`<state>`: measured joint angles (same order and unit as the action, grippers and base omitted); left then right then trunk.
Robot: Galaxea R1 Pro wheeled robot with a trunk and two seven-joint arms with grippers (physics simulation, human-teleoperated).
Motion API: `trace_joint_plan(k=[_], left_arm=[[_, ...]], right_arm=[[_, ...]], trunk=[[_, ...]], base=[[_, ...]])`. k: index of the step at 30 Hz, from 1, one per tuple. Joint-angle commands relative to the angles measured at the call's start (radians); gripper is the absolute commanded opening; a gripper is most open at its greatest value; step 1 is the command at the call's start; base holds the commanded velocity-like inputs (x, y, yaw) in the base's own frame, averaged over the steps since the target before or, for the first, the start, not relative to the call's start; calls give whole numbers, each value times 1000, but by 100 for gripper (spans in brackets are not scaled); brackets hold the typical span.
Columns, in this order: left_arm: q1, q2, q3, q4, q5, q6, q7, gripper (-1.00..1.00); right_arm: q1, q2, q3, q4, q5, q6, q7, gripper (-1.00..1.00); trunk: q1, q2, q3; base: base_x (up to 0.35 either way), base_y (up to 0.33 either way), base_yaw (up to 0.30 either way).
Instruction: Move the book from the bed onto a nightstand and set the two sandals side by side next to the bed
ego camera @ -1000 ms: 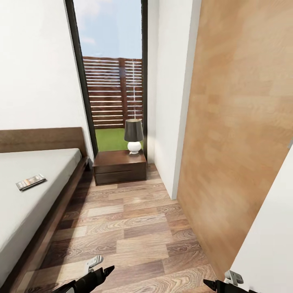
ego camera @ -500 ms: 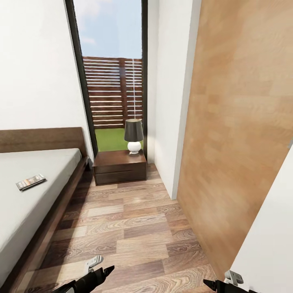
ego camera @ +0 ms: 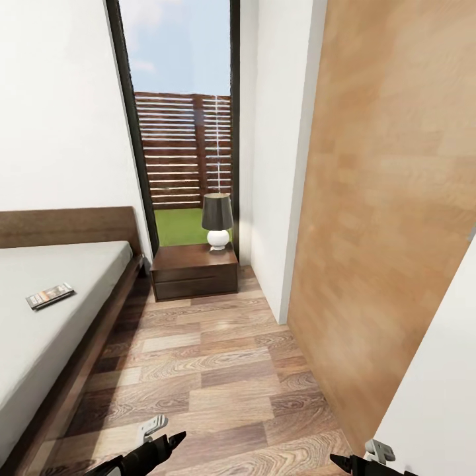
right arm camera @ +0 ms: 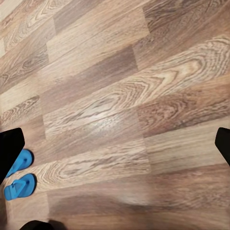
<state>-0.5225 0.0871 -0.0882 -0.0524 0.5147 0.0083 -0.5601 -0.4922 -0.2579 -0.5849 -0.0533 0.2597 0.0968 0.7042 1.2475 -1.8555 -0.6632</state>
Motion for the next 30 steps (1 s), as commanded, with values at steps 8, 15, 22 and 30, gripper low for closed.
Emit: trace_joint_plan(k=[8, 15, 22, 30], left_arm=[[-1, 1, -8, 0, 10, 1, -3, 100], [-1, 0, -8, 0, 10, 1, -3, 100], [-1, 1, -8, 0, 10, 1, -3, 100], [-1, 1, -8, 0, 10, 1, -3, 100]], right_arm=[[0, 0, -9, -2, 6, 9, 1, 100], [0, 0, -9, -3, 6, 9, 3, 100], [0, 0, -9, -3, 6, 9, 4, 100], [0, 0, -9, -3, 6, 9, 5, 100]], trunk=[[0, 0, -1], [0, 0, -1], [0, 0, -1], [0, 0, -1]], base=[[135, 0, 0], [298, 0, 0], [293, 0, 9], [65, 0, 182]])
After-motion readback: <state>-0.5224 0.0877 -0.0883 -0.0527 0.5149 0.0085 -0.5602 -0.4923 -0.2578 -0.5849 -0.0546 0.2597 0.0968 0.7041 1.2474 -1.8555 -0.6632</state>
